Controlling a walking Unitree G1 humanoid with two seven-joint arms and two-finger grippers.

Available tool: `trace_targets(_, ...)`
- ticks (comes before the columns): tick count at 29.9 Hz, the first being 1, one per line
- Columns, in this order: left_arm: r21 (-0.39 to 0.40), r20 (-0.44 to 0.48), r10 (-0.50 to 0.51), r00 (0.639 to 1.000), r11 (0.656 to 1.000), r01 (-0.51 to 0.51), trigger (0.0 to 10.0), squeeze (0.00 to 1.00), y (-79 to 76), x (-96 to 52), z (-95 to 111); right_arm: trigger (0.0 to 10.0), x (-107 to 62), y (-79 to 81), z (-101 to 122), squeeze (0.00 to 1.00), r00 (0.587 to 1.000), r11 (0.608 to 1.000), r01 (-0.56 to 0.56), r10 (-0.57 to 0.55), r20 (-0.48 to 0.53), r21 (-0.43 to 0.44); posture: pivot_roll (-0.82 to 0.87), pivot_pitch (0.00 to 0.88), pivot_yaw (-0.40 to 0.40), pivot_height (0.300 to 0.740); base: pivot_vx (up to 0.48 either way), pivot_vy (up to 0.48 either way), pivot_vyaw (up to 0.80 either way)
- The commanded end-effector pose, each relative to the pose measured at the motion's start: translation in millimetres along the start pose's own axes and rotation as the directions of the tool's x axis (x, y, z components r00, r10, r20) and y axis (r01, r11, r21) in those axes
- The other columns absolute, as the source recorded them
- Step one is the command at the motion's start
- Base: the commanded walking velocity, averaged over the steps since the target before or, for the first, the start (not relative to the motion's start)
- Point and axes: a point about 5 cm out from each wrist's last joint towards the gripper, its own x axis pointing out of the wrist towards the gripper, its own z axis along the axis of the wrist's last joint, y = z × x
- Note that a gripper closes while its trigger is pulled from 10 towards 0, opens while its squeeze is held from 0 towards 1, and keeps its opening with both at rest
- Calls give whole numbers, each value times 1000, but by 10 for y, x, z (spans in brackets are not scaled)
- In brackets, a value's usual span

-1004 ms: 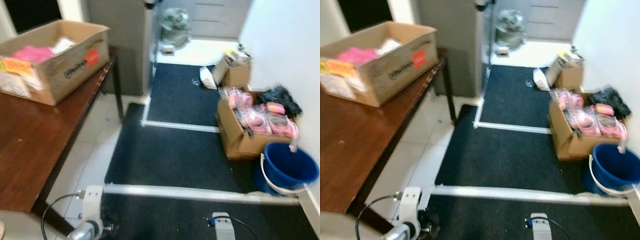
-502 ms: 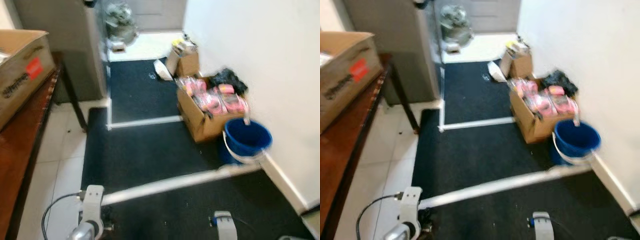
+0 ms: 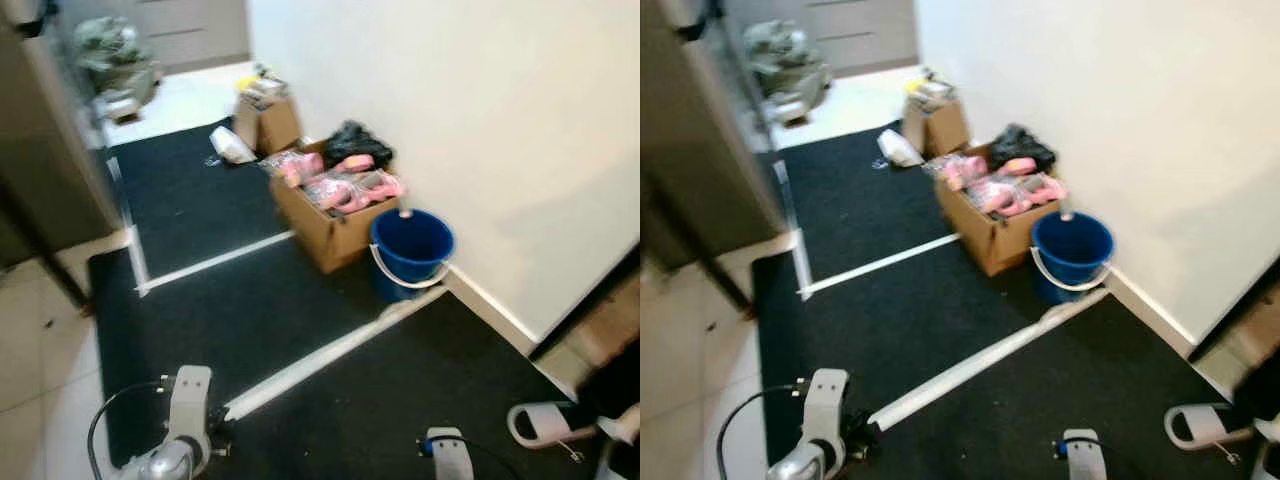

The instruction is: Picking trash to rubbish bin

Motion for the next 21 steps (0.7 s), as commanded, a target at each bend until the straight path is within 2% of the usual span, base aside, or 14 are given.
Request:
trace_targets(1,6,-16,-8,1000,1000,8,10000,0,-14,-14,-50,10000,-4,13,-36,0,1000,1000,2,-2,-13,-1,-89,61,45,740,0,0,-800)
trace_targets(12,-9,7,-18,1000,1000,18,10000,0,-27,-13,-29,10000,7,37,17,0,1000,1000,-12,12,0,-24,-82,76,32,740,0,0,-800)
trace_targets(15,-37,3,-36,999,999,36,10000,0,-34,-17,-44,10000,8,100,1,0,999,997,-51,51,-16,-52,-81,80,33,740,0,0,0)
trace_targets(21,-36,12,-45,999,998,45,10000,0,-52,-19,-46,10000,6,130,1,0,998,996,-60,61,-1,-64,-80,83,32,740,0,0,0)
